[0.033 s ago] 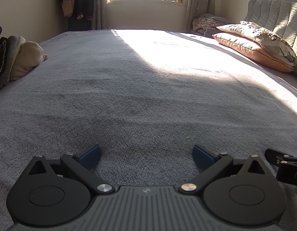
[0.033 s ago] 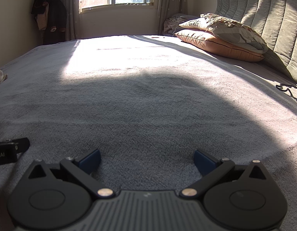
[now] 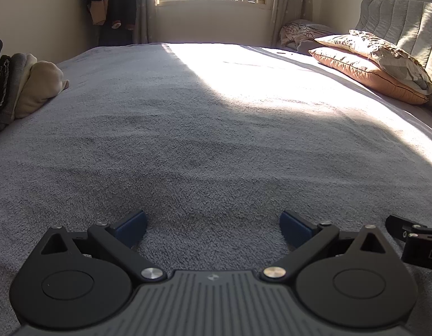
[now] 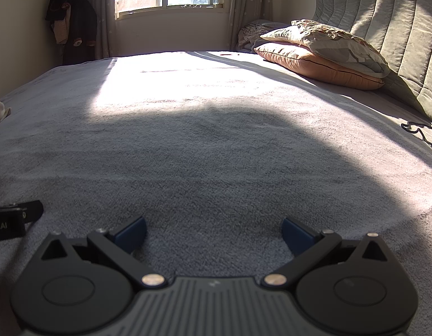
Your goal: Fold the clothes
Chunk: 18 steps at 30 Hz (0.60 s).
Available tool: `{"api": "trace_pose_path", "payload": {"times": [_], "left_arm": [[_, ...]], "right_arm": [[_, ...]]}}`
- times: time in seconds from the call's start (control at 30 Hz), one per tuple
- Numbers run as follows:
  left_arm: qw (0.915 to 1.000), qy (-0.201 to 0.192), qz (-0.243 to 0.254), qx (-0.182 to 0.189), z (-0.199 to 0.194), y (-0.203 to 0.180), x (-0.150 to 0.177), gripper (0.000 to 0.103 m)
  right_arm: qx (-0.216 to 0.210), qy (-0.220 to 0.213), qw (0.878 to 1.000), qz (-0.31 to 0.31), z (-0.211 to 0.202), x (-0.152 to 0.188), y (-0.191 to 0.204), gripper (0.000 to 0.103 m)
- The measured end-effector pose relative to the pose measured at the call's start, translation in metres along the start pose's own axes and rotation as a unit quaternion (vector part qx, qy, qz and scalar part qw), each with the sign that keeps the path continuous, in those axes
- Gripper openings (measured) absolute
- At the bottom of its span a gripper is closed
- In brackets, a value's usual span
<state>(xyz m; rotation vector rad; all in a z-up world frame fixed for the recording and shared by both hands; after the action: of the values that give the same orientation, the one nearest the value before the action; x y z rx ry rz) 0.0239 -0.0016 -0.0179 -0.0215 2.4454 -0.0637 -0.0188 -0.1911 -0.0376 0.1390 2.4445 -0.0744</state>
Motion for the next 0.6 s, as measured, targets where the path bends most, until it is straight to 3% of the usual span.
{"api": "trace_pose_path", "payload": {"times": [0.23,0.6], "left_arm": [[0.9997,-0.002,0.017,-0.02,-0.0002,-0.0016,0.0015,0.103],[0.9998,0.0,0.013,-0.015,0.0041,0.0027,-0.0007,0.103]], "right_arm": [[0.001,0.0,1.0,-0.001,-0.0001,0.0,0.0,0.103],[0.001,0.001,1.0,-0.001,0.0009,-0.003,0.0025,0.103]]}}
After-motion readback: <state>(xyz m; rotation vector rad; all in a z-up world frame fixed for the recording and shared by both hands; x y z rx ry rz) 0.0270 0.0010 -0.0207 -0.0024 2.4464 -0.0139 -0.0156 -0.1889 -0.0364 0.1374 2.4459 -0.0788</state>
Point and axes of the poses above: each gripper's, at about its wrist camera, not at the fingertips, and z roughly the way its jaws point, y to its left, x to its underside, the point moved 3 cm from there along z, roughly the way its jaws point, and after that the axes turned 14 degrees about y, right-handed, at the moved point
